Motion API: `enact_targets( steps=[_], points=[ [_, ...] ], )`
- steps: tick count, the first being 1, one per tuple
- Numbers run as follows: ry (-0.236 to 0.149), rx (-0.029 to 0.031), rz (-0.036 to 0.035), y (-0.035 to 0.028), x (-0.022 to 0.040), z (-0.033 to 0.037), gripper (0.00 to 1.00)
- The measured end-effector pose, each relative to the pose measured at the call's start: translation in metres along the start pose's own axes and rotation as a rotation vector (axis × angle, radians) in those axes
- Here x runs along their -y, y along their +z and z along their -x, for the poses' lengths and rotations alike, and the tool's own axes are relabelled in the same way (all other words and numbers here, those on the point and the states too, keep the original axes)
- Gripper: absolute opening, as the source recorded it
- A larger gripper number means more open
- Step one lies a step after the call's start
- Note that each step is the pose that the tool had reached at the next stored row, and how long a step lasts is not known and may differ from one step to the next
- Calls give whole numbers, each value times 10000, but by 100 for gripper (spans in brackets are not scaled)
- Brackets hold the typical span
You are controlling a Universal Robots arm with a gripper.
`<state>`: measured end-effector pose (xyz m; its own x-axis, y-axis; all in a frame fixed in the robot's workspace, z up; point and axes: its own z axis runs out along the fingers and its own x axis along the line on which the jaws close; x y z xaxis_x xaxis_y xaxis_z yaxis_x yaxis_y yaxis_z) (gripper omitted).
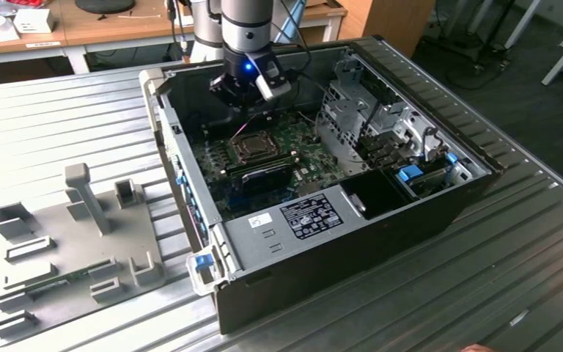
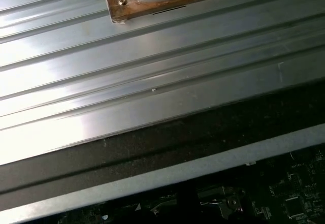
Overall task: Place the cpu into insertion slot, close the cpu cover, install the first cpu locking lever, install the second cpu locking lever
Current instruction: 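Install the first cpu locking lever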
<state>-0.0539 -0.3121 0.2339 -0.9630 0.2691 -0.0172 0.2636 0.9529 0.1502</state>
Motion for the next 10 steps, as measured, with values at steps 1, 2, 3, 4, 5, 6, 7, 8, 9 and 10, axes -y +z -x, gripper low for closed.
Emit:
enact_targets(
  steps=[1,2,3,4,5,6,7,8,9,10],
  points=[
    [1,-3,10,7,5,5,11],
    [1,-7,19,14,9,9,11],
    [2,-9,31,22,12,12,11],
    [3,-13,41,29,14,15,11],
    [3,-17,54,36,16,17,11],
    [5,-20,69,45,18,18,11],
    [5,-24,84,54,19,20,11],
    [6,-28,100,62,20,21,11],
    [7,-32,113,67,21,21,11],
    [9,-32,118,72,21,21,11]
  ],
)
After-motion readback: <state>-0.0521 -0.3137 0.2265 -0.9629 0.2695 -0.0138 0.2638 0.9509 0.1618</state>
